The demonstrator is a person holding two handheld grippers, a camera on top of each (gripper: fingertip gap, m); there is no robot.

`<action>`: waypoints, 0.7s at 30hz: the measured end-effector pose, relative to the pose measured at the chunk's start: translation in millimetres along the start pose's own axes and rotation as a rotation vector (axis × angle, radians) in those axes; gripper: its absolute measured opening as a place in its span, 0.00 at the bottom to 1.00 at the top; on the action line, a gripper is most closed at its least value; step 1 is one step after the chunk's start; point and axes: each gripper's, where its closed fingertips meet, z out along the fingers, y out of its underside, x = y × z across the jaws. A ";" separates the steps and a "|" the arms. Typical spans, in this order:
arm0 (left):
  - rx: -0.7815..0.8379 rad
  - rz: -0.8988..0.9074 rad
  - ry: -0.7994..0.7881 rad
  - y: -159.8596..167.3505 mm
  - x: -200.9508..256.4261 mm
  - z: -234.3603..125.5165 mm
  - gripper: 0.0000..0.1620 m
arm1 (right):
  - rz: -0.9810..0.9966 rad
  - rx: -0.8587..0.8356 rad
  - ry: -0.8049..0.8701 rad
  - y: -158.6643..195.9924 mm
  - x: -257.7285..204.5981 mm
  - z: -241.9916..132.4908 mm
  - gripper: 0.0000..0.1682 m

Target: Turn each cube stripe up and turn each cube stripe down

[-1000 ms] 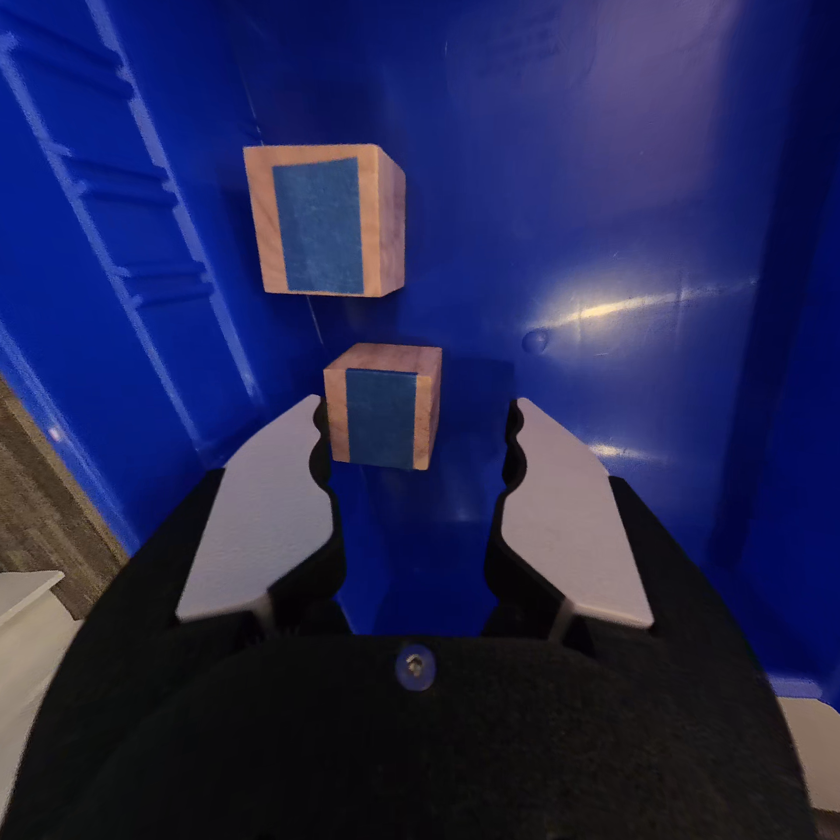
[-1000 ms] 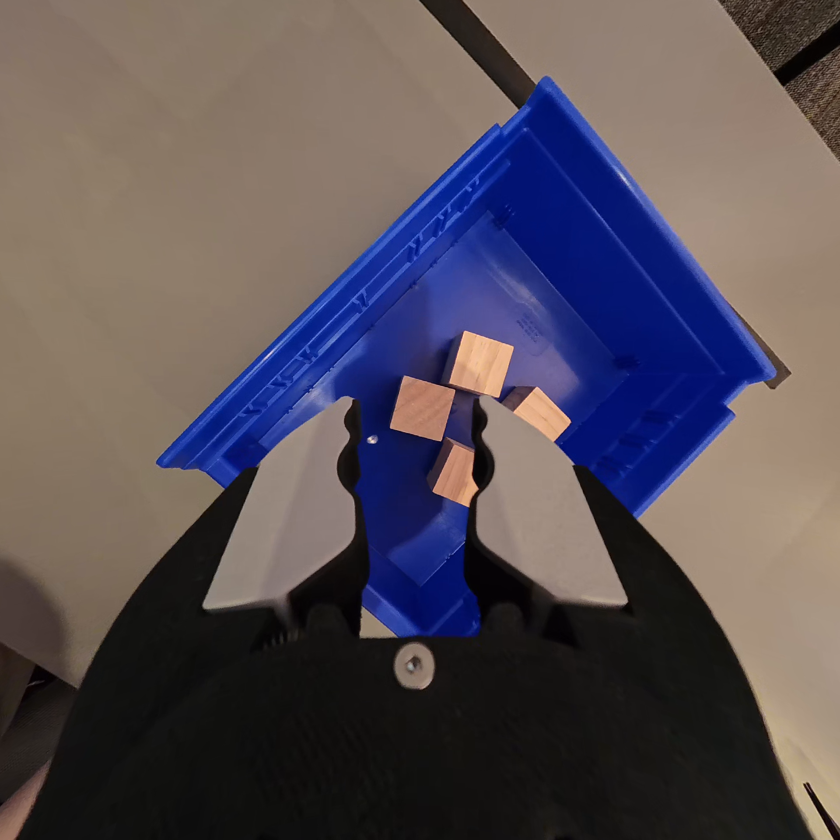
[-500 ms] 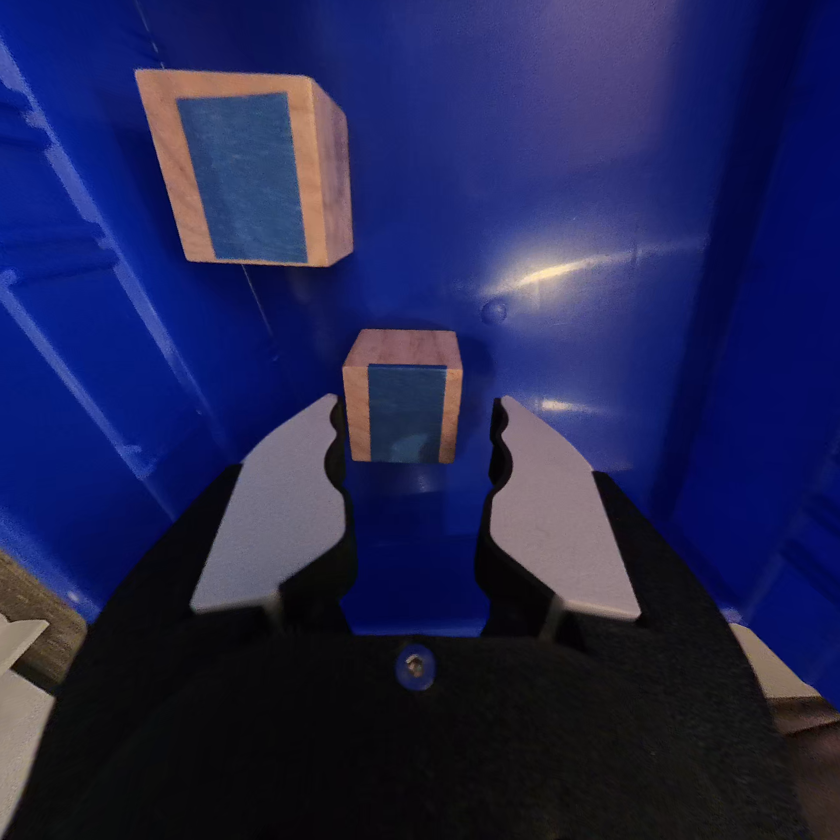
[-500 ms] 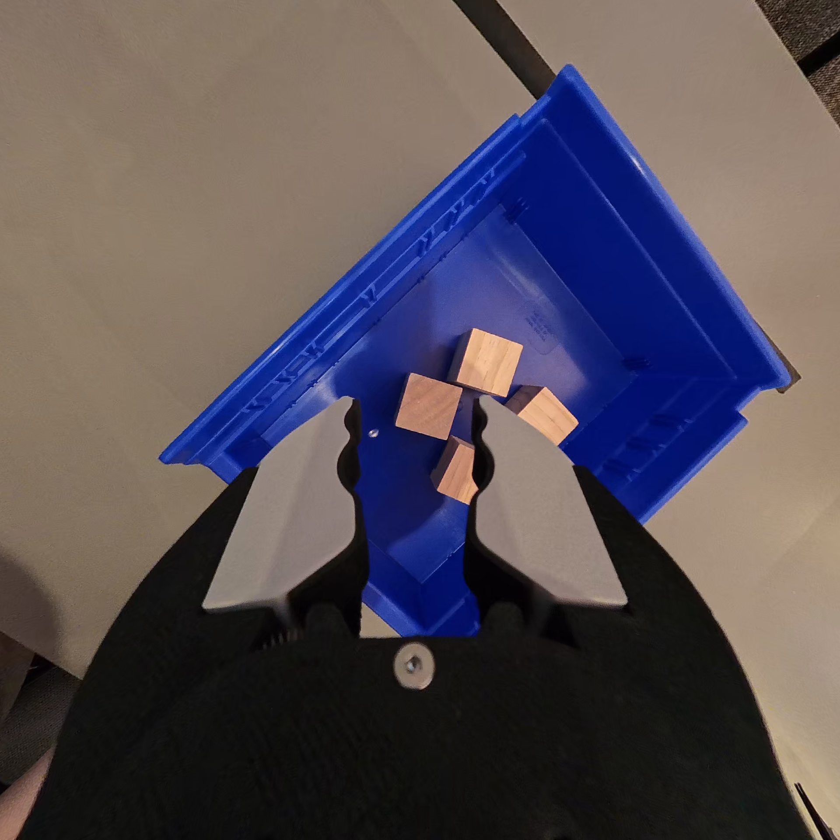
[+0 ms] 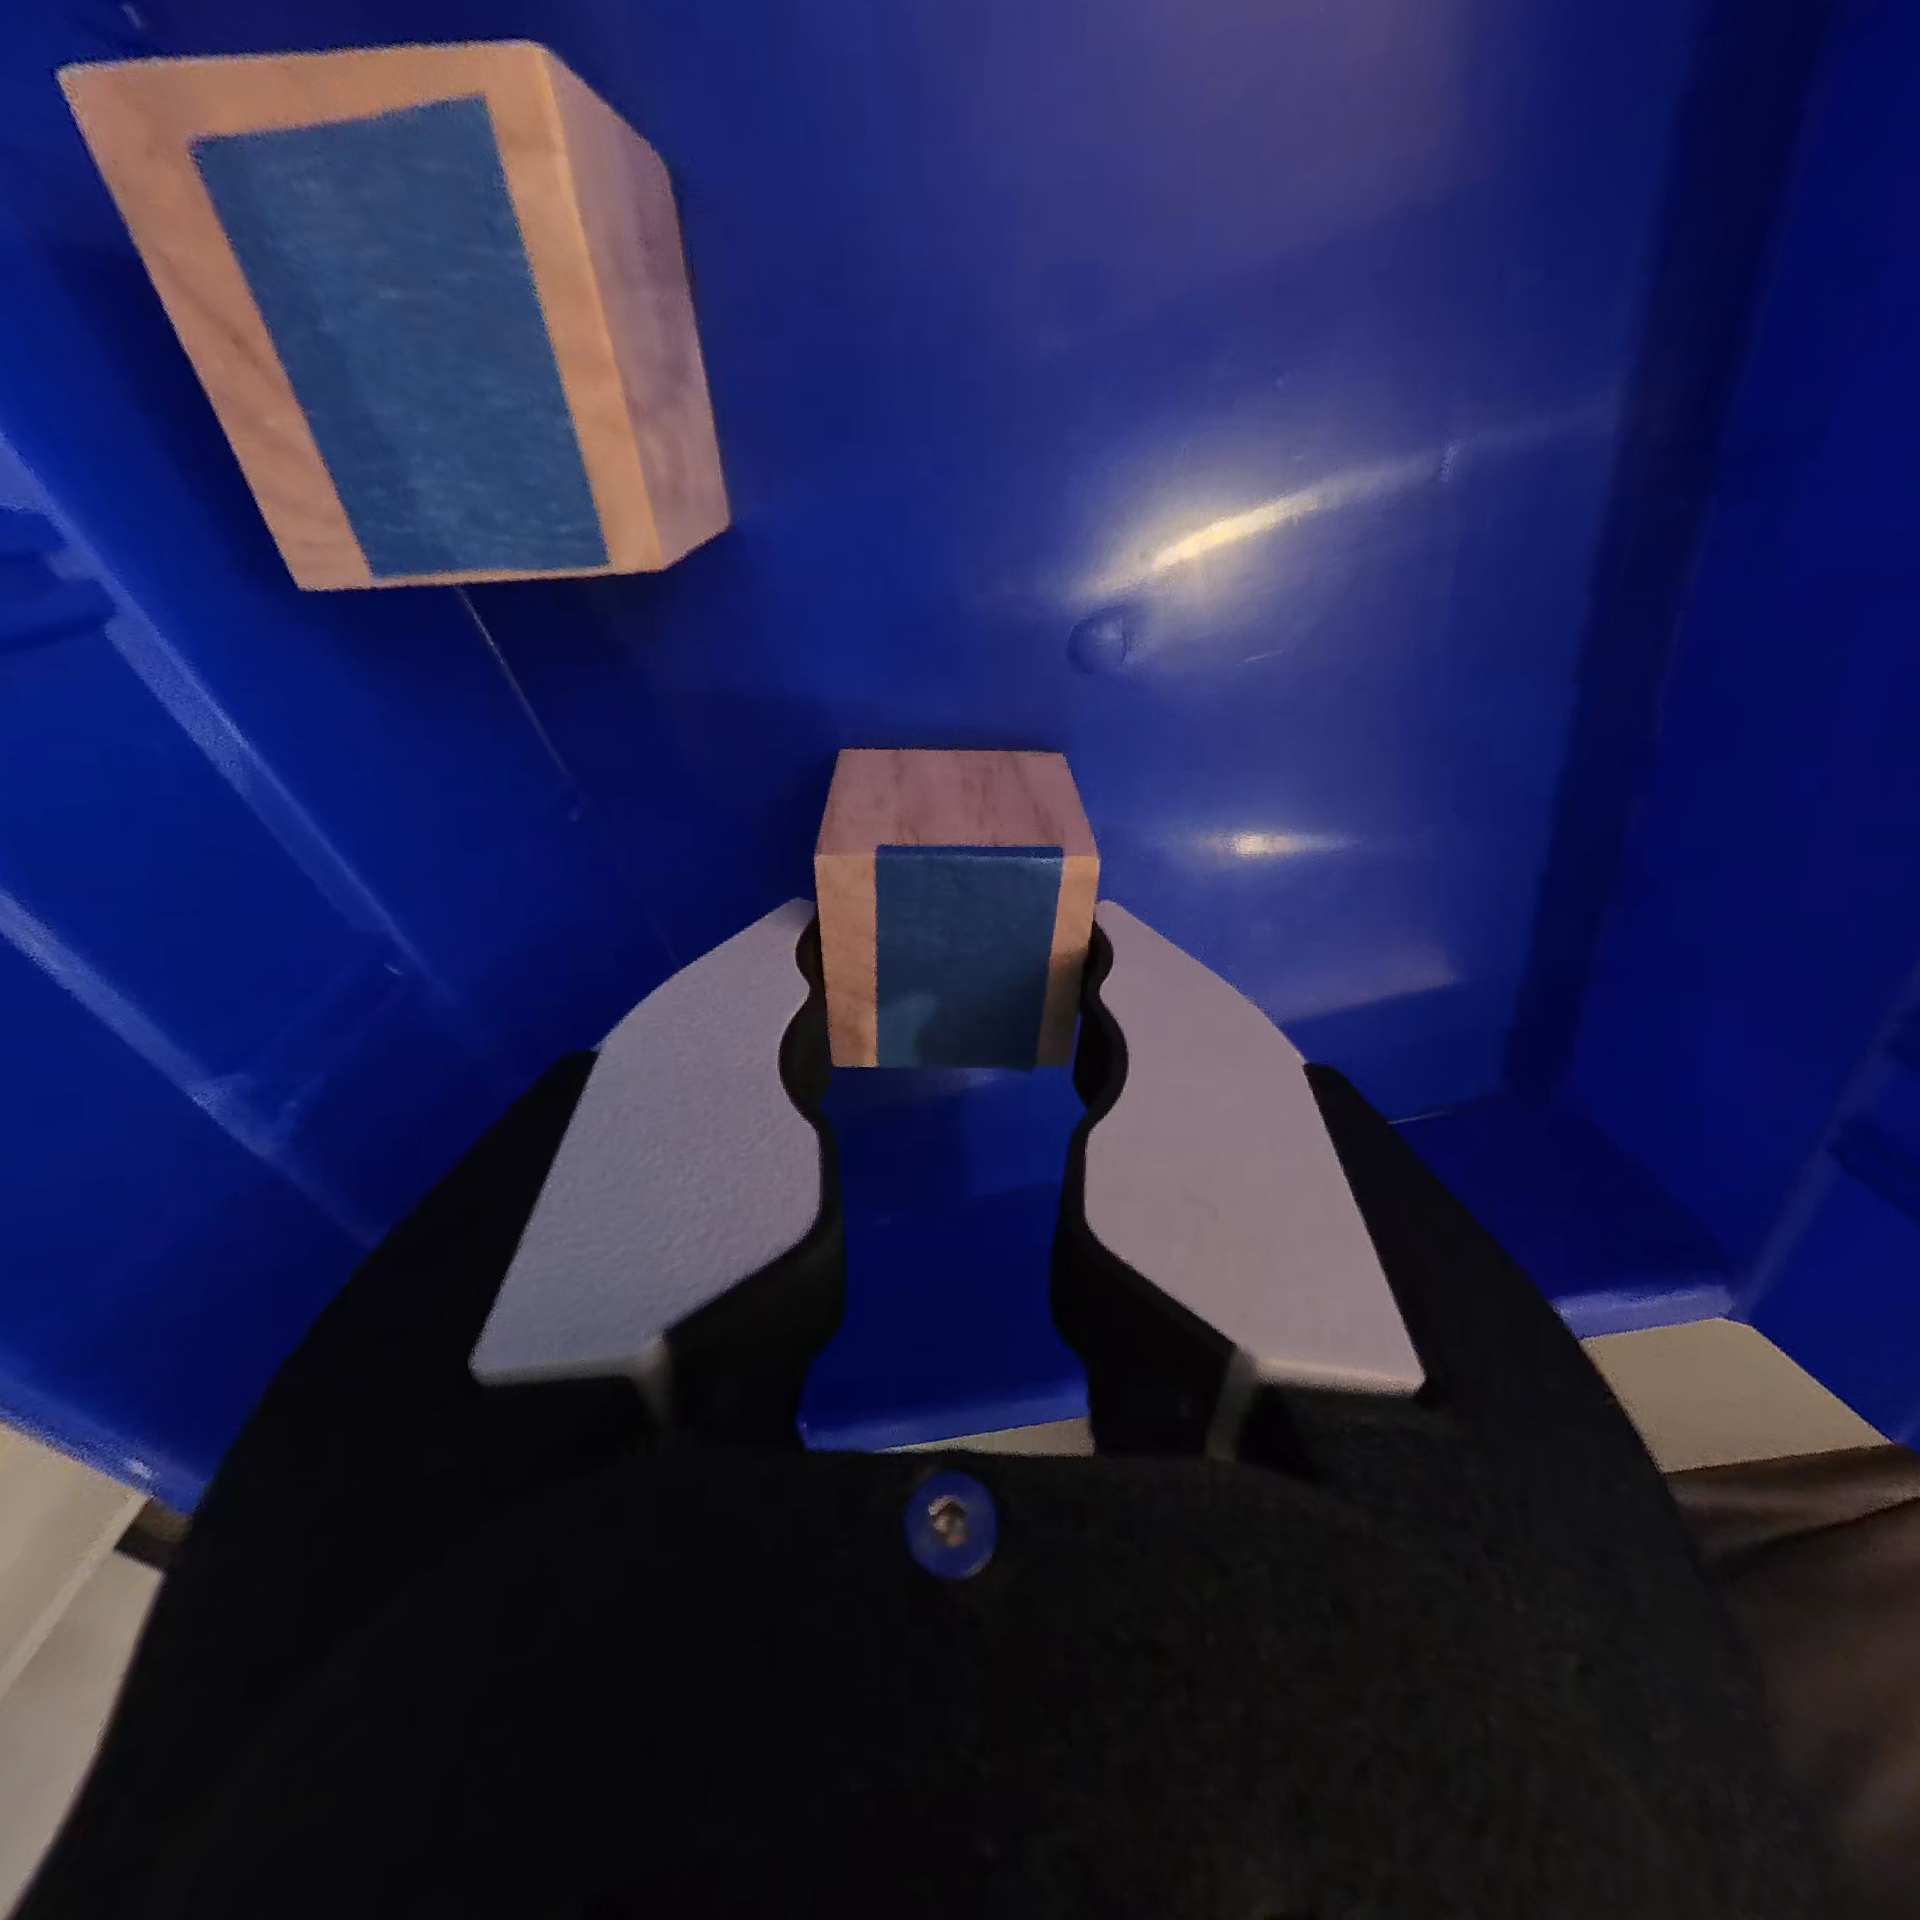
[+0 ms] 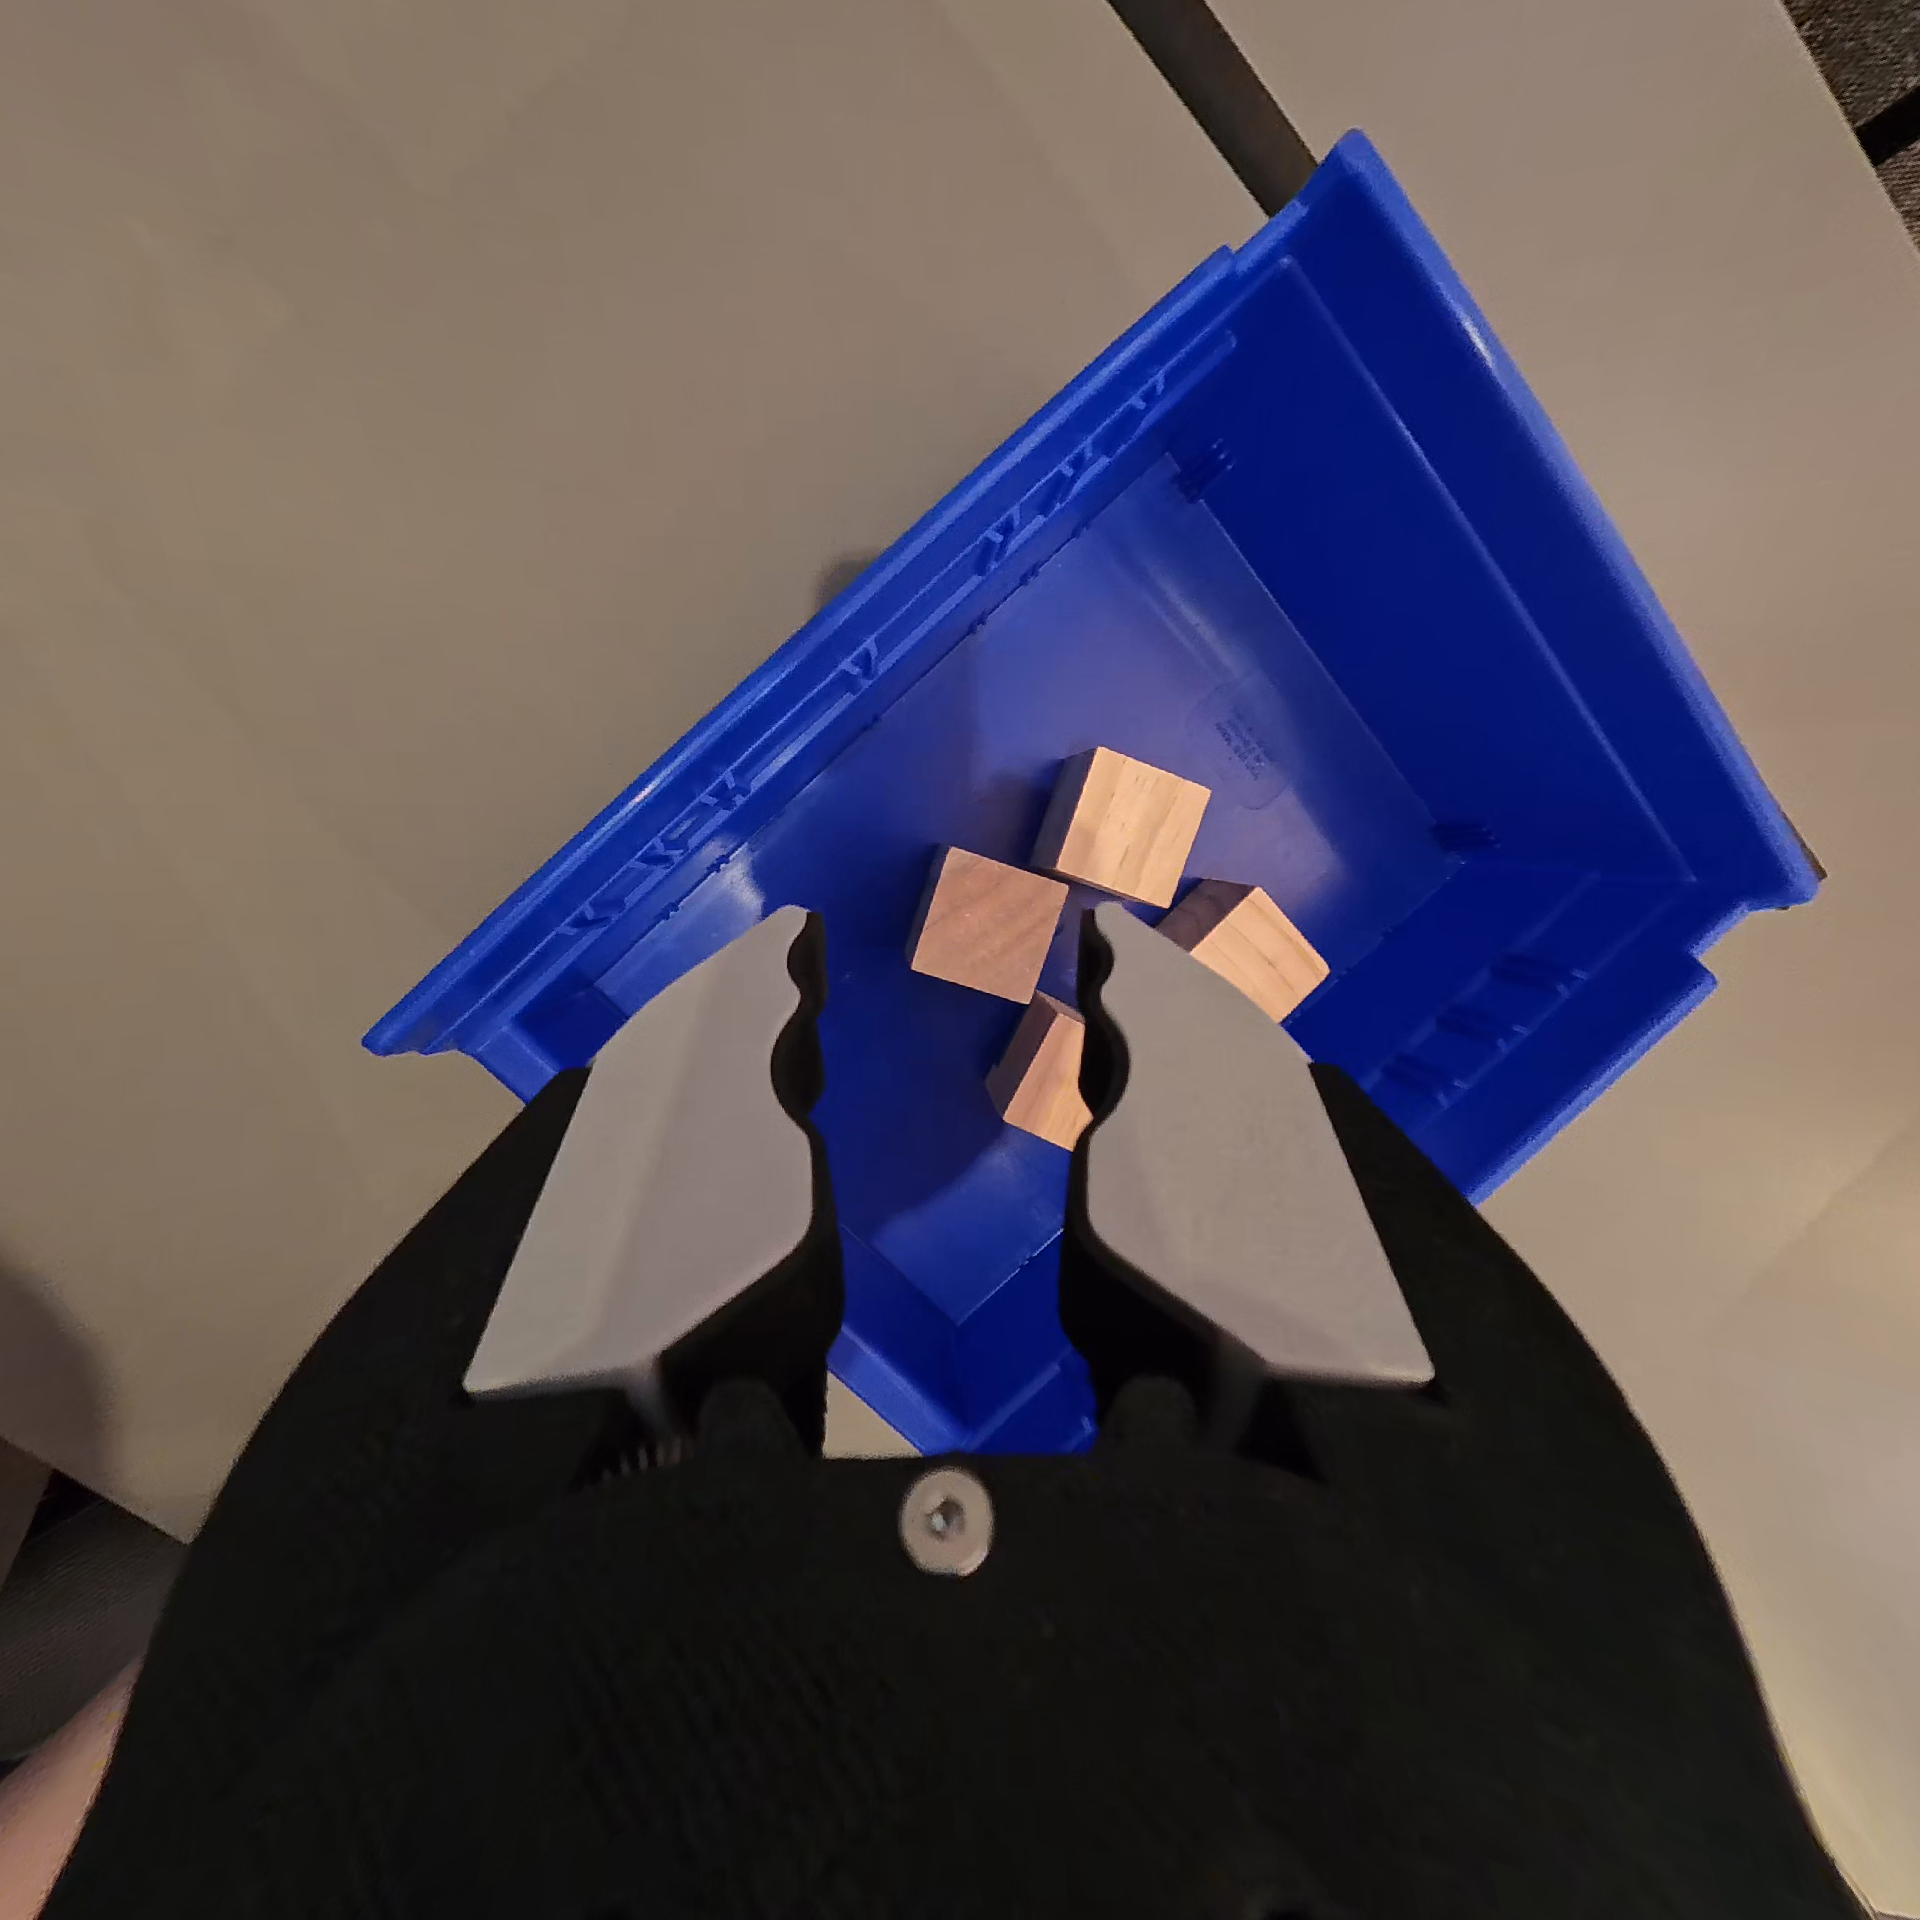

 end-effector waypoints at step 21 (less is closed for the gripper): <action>0.563 0.218 0.617 -27.1 128.0 -169.1 0.28 | -0.205 0.354 -0.036 -71.4 -46.7 -35.3 0.27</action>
